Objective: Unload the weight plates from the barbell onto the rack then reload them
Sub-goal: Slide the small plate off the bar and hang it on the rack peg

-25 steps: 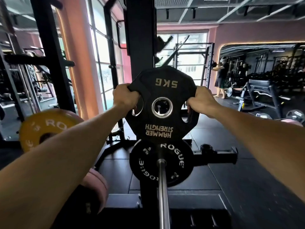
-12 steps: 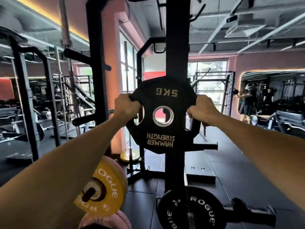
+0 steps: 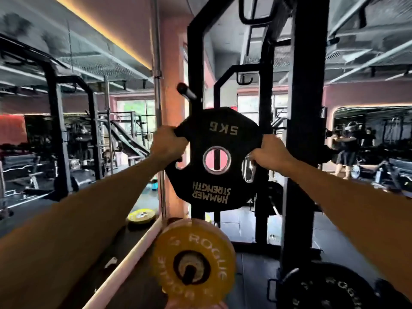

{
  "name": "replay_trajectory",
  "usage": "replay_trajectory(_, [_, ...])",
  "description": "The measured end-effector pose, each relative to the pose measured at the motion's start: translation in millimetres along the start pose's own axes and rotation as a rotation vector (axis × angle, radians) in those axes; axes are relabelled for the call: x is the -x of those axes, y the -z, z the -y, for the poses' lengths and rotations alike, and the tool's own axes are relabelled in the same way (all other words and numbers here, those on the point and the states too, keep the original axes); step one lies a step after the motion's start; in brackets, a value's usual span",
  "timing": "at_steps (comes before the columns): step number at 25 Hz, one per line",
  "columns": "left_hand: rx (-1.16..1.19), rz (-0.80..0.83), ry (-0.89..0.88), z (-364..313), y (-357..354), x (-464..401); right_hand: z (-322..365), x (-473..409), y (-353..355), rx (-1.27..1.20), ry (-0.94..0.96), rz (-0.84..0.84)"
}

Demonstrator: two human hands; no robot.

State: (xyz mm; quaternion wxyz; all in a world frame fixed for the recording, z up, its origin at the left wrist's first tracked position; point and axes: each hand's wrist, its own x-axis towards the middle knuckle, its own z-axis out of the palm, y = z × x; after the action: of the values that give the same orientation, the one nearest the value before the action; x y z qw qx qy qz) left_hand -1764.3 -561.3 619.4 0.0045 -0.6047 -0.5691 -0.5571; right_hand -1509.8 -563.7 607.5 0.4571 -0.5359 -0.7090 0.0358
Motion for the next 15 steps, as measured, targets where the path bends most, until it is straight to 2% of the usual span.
replay_trajectory(6, [0.143, 0.019, 0.045, 57, 67, -45, 78, -27, -50, -0.051, 0.01, 0.04])
replay_trajectory(15, [0.153, -0.042, 0.009, 55, 67, -141, 114, -109, -51, 0.068, 0.053, -0.07])
